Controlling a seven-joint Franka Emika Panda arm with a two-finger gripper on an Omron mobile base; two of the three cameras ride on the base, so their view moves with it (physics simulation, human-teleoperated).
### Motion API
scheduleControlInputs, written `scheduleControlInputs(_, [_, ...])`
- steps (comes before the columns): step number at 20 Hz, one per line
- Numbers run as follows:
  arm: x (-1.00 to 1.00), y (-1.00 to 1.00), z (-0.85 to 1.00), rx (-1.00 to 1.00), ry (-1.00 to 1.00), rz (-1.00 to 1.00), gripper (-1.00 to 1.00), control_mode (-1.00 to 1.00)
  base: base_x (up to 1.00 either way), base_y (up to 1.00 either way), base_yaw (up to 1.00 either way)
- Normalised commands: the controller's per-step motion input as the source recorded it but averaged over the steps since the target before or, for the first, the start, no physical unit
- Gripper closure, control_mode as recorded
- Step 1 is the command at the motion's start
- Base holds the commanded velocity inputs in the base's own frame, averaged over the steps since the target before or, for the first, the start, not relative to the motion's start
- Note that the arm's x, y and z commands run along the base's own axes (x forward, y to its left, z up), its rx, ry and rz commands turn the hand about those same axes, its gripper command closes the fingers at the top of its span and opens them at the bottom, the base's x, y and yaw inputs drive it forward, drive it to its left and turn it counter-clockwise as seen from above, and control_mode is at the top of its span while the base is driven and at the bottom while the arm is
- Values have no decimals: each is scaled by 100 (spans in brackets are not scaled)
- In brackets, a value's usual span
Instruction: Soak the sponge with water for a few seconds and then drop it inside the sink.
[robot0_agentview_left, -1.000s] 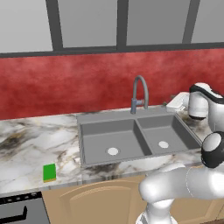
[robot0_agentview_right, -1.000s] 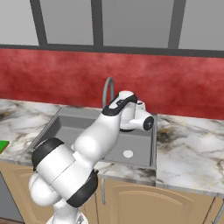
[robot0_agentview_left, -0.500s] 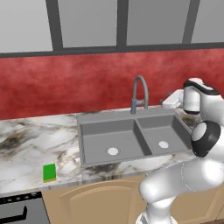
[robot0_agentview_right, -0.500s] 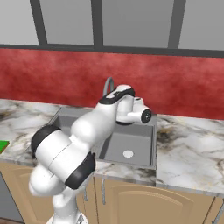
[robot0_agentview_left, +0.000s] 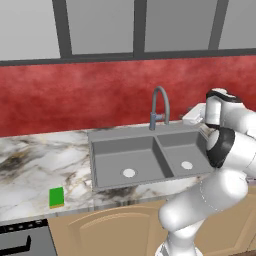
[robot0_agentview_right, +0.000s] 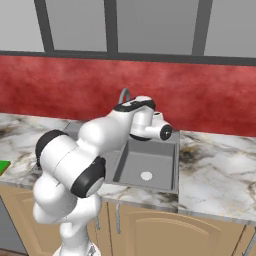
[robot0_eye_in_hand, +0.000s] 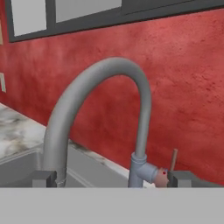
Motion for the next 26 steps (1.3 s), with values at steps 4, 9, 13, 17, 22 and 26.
scheduleControlInputs(4, [11, 7, -34, 0, 0, 0, -100, -100, 0, 0, 0])
scheduleControlInputs(9, [12, 4, -32, 0, 0, 0, -100, -100, 0, 0, 0])
scheduleControlInputs(13, [15, 0, -16, 0, 0, 0, -100, -100, 0, 0, 0])
scheduleControlInputs(17, [20, 0, 0, 0, 0, 2, -100, -100, 0, 0, 0])
scheduleControlInputs(22, [19, 0, 0, 0, 0, 3, -100, -100, 0, 0, 0])
scheduleControlInputs(26, [27, 0, 0, 0, 0, 2, -100, -100, 0, 0, 0])
